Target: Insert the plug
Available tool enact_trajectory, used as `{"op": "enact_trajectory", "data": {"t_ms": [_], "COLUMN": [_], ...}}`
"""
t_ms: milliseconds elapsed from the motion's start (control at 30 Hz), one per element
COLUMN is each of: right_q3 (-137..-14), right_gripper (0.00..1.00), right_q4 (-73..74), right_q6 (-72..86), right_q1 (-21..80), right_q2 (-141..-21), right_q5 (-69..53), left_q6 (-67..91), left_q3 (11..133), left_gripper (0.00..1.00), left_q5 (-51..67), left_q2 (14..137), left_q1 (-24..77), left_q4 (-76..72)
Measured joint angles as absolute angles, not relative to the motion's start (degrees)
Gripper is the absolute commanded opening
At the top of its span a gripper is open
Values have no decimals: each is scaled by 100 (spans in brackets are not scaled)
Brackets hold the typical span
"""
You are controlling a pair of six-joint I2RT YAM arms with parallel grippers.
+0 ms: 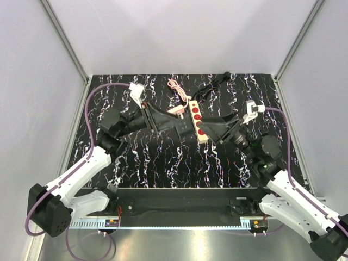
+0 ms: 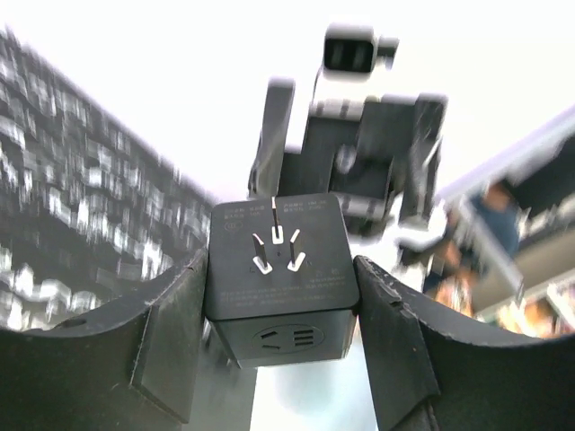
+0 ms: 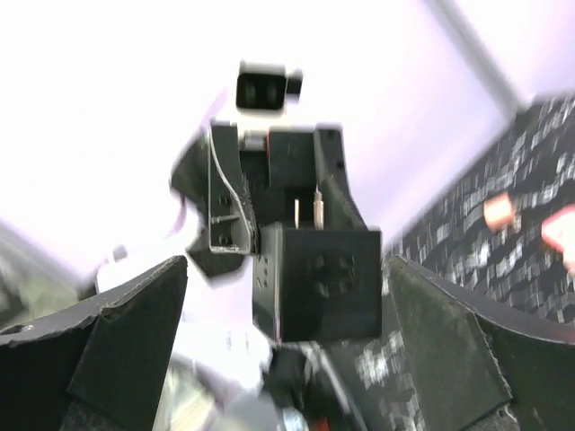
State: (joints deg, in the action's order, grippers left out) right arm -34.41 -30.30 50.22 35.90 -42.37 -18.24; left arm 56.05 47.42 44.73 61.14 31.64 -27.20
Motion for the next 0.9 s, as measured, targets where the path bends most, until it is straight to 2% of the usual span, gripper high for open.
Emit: {"op": "enact_trajectory", "data": {"t_ms": [333, 467, 900], "right_q3": [-4038, -4289, -4849], "right_gripper": [100, 100, 98], "right_q4": [-3791, -3769, -4154], "right_q6": [5564, 5575, 4779], "right_q1": [3590, 3590, 3590], "right_q2": [-5498, -5704, -6145], "right_q5": [-832, -519, -593], "left_q6": [7629, 7935, 7940], "left_q3": [4748, 4888, 5096], "left_gripper": [0, 0, 0], "left_q5": [2930, 2646, 2027], "left_q2": [7220, 7655, 7826], "left_q1": [3105, 3096, 3144], "left_q4": [-5640, -6034, -6873]}}
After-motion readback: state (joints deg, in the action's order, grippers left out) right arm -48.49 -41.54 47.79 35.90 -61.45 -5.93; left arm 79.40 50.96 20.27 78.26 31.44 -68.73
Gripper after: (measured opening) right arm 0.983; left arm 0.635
